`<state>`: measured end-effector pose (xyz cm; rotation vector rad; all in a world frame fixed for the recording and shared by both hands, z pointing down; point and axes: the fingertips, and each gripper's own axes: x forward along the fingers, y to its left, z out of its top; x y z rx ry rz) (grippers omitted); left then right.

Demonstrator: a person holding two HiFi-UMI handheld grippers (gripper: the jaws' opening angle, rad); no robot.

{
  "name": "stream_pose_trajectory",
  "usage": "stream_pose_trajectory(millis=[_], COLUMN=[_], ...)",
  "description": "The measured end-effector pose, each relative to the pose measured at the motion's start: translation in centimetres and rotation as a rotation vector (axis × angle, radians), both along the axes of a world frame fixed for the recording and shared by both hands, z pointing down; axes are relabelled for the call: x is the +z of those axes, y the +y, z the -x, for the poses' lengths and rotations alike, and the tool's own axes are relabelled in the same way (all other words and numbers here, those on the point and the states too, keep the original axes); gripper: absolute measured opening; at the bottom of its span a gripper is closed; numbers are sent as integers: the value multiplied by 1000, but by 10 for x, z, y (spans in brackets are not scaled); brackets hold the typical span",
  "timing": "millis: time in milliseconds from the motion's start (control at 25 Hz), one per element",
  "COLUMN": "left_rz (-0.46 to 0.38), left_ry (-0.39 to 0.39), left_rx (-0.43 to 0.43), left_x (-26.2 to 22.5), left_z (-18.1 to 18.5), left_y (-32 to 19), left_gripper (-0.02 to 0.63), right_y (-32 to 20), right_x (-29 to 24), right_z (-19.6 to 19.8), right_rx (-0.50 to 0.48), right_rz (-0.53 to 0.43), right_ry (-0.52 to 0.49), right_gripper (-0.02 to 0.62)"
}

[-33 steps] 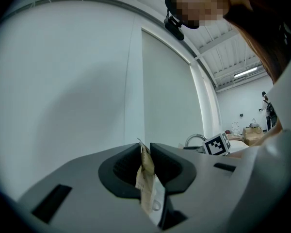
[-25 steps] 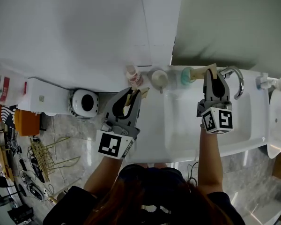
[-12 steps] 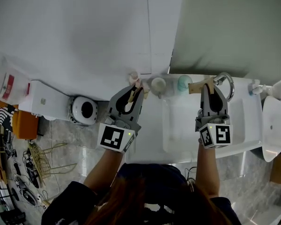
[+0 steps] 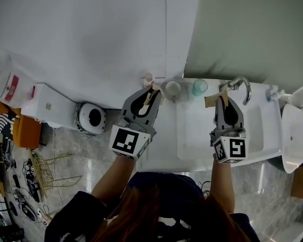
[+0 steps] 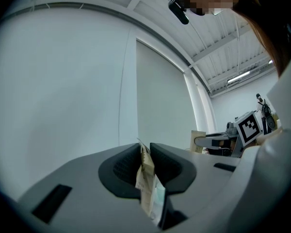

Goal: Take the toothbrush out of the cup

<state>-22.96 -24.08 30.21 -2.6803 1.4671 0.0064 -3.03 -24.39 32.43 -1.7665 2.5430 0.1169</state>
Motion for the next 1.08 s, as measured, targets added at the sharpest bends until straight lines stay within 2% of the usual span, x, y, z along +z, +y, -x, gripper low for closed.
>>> stream_pose_trajectory(millis=[1080], left_rz=[-24], left_ry=[8], left_rx=[9], left_x=[-13], left_z=[12], left_y=[5], left_gripper=[72], right_y=[14], right_x=[-4], right_z=[10], right_rx=[20], right_rz=[-2], right_ry=[4], right_gripper=[61])
